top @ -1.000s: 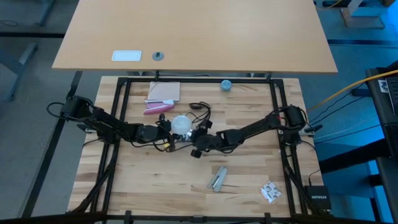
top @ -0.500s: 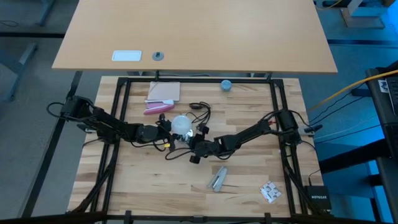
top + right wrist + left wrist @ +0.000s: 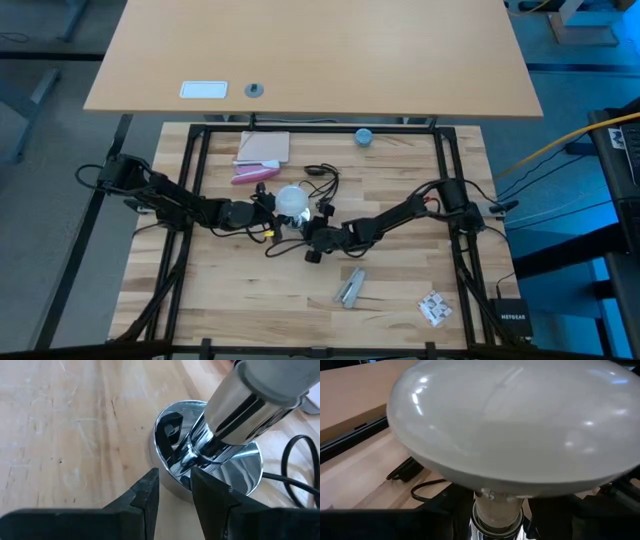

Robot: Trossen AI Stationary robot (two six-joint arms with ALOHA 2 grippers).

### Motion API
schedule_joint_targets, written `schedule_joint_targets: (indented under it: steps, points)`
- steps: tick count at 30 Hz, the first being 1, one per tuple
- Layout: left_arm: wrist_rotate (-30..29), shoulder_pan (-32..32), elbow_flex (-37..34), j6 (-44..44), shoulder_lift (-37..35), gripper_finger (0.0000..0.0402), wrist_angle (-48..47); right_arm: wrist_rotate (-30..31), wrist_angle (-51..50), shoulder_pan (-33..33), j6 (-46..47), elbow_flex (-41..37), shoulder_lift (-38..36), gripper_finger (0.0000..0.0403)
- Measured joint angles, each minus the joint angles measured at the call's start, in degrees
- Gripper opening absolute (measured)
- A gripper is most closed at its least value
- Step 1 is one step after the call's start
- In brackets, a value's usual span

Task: Screw lightbulb
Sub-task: Insert the lightbulb into the lamp

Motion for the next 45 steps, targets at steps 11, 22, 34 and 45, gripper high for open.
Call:
schedule_joint_targets:
  steps: [11, 22, 34, 45]
  points:
    - [0.5, 0.0, 0.0, -0.1, 0.0, 0.0159, -0.1, 1.6, -1.5, -2.4, 0.5, 0.1, 0.2, 0.0115]
    - [0.6, 0.0, 0.0, 0.0, -0.1, 0.0159, -0.4, 6.9, -3.6, -2.4, 2.8, 0.1, 0.2, 0.0115]
    - [2.3, -0.1, 0.0, -0.3, -0.1, 0.0159, -0.5, 12.2, -3.6, -2.7, 3.5, -0.1, 0.2, 0.0115]
    - [2.2, -0.1, 0.0, -1.2, 0.0, 0.0159, -0.4, 5.1, -6.6, -1.3, -1.9, 0.0, -7.1, 0.0115]
